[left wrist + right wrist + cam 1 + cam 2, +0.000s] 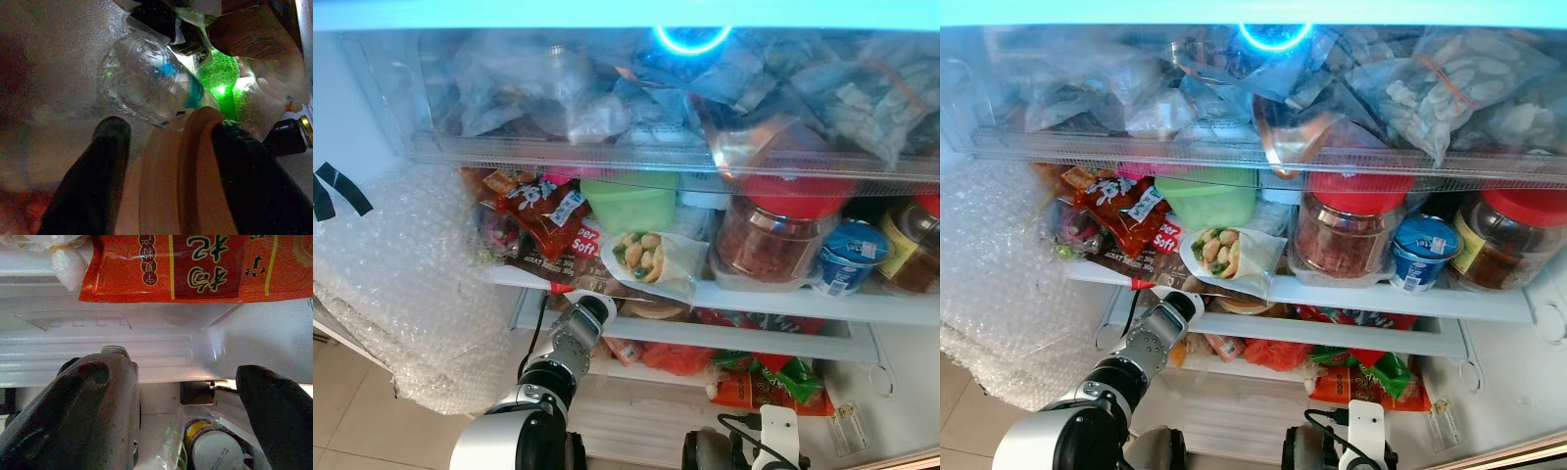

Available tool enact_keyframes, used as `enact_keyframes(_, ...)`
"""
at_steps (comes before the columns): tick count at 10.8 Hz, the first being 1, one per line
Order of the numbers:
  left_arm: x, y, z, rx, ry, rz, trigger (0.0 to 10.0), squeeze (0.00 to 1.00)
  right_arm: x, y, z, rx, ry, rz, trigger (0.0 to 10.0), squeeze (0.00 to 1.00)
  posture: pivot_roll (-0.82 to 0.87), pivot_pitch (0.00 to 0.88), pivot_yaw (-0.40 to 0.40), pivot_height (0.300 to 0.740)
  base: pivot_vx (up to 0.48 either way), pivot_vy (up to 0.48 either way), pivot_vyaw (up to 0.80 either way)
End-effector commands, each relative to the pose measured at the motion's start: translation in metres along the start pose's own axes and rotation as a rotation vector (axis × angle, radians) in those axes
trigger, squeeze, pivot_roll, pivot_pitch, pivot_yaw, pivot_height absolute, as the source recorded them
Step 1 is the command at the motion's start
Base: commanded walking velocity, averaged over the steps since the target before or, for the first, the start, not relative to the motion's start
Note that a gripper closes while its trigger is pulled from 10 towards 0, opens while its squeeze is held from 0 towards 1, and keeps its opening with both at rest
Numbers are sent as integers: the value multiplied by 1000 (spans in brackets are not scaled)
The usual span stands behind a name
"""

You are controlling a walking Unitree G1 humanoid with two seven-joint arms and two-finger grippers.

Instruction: Restocking fridge

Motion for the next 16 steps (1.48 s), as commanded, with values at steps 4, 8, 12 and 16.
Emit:
enact_keyframes(4, -1, 3, -2, 0, 11, 26, 10000, 1000, -6, 5, -27, 10, 99, 15, 10000, 0, -56, 103, 57, 643, 0, 0, 0)
enact_keyframes(8, -13, 5, -6, 85, 80, -79, 10000, 0, -7, 6, -28, 10, 101, 17, 10000, 0, -39, 108, 56, 643, 0, 0, 0)
enact_keyframes(12, -51, 5, -16, 209, 204, -246, 10000, 0, -7, 6, -30, 7, 107, 21, 10000, 0, -35, 108, 57, 643, 0, 0, 0)
enact_keyframes(16, -79, 9, 0, 253, 196, -271, 10000, 0, -8, 6, -31, 7, 110, 22, 10000, 0, -40, 104, 62, 643, 0, 0, 0)
Point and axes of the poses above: a point about 5 cm out from each wrist's last joint towards the gripper, its own x axis pointing out of the wrist towards the gripper, its own z axis along the axis of the wrist's last joint, y = z × x, the point moved 1 cm from there along x, pointing out of the wrist towards the gripper, and after that the axes turned 4 degrees about -x, right-handed, at the moved point
